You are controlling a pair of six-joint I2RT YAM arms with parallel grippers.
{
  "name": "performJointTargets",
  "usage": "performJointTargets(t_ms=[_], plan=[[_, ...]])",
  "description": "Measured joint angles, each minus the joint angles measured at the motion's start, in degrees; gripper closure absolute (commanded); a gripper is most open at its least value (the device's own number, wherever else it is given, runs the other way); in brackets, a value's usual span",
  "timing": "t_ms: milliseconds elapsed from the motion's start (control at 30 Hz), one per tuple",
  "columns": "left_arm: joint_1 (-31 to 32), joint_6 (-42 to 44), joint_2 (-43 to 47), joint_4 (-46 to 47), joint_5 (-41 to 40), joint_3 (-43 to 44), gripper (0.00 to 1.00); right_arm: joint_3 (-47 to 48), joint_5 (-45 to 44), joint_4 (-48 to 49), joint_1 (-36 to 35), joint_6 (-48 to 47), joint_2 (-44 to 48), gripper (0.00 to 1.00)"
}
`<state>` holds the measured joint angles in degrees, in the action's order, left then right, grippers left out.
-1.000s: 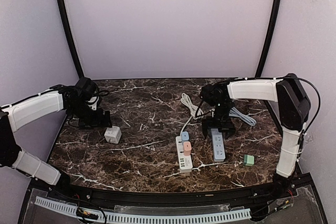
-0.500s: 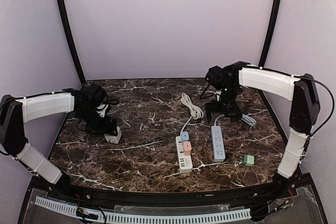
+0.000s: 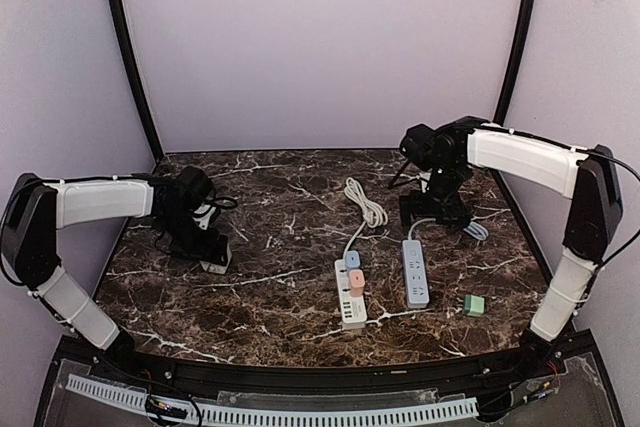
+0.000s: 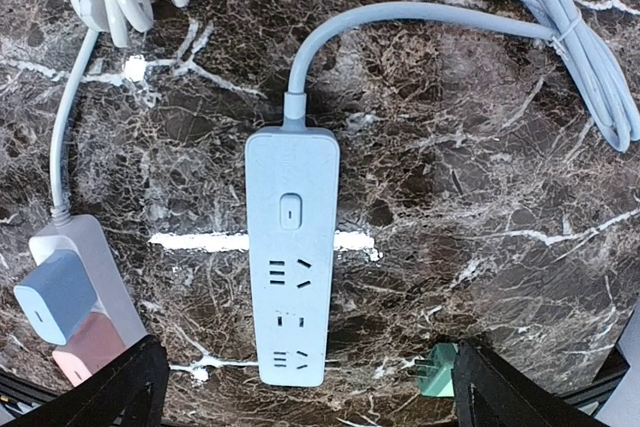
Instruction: Insert the plug
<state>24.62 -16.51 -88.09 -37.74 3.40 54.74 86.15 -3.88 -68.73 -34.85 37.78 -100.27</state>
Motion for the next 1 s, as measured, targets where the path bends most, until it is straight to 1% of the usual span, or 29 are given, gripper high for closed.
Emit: performJointTargets(t_ms=[133,267,467,600,800,1000], plan=[[1.2,0.0,-0.9,0.6,-0.5,0.0,0.20,-1.3,0.0,0.0,0.0,0.0,0.7,0.01],[3.0,-0.3,-0.8,2.0,-2.6,-1.0,0.20,-2.7,0.0,0.1,0.0,0.0,1.9,0.01],[5.4,-0.8,2.5,5.9,-8.3,-7.1,0.20,-4.2,0.0,0.1,0.0,0.2,3.4,0.01],[5.5,-1.2,5.0,9.4,-11.5,-10.5,0.21,-4.3,0.0,0.2,0.0,0.4,3.6,0.01],[5.6,-2.0,7.8,16.3,-12.0,-16.1,0.22,-5.3,0.0,0.1,0.0,0.7,4.7,0.01],[5.7,-2.2,8.9,21.3,-12.0,-17.1,0.23,-5.7,0.0,0.2,0.0,1.2,5.6,0.01]])
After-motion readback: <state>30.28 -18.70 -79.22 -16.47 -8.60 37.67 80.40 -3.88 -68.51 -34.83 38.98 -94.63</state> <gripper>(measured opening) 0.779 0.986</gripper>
